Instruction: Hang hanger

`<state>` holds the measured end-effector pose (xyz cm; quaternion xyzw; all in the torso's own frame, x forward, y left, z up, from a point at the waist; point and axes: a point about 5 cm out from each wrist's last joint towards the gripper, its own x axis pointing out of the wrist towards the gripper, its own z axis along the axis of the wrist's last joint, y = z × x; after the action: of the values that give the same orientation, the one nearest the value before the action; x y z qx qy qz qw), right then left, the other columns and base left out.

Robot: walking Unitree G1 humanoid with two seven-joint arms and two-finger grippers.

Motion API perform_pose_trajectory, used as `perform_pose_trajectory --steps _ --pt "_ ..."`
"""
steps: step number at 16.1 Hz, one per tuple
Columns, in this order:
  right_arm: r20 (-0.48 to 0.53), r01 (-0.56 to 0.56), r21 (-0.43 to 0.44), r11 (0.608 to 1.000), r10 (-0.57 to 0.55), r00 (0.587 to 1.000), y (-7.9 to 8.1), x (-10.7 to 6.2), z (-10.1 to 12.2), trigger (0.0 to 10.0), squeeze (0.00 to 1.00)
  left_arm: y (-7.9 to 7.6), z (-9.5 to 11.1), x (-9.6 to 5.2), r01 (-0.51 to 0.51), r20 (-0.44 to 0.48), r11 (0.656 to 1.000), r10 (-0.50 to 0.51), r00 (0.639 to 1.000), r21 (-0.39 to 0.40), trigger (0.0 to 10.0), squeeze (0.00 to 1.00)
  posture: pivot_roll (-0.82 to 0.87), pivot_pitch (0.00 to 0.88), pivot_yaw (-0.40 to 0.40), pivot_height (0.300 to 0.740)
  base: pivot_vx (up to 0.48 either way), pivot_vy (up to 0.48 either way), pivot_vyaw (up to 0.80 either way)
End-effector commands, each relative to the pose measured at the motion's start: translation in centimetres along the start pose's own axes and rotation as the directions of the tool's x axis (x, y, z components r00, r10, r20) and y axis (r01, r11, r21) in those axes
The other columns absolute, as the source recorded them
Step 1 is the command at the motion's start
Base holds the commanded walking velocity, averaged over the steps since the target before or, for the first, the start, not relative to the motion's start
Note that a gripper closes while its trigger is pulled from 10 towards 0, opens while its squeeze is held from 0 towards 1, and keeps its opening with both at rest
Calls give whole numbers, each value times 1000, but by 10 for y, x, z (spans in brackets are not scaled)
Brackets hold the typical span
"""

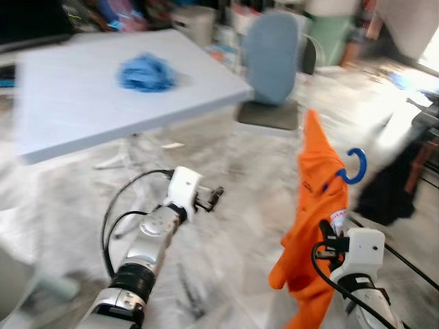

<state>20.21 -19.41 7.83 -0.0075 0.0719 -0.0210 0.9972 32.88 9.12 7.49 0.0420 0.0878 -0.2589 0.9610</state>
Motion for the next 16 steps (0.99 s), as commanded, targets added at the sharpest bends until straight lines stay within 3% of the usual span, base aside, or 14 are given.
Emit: perform_pose_trajectory --steps 1,16 --pt "22 -1 -1 1000 1 1000 -3 2 5 10000 0 -9 5 5 25 11 1000 -25 1000 7 10000 0 -31 0 -25 740 0 0 800" --pt "2 -36 4 999 36 999 1 3 4 10000 0 -11 5 6 29 -3 1000 -29 1000 13 10000 0 -31 0 -24 740 0 375 30"
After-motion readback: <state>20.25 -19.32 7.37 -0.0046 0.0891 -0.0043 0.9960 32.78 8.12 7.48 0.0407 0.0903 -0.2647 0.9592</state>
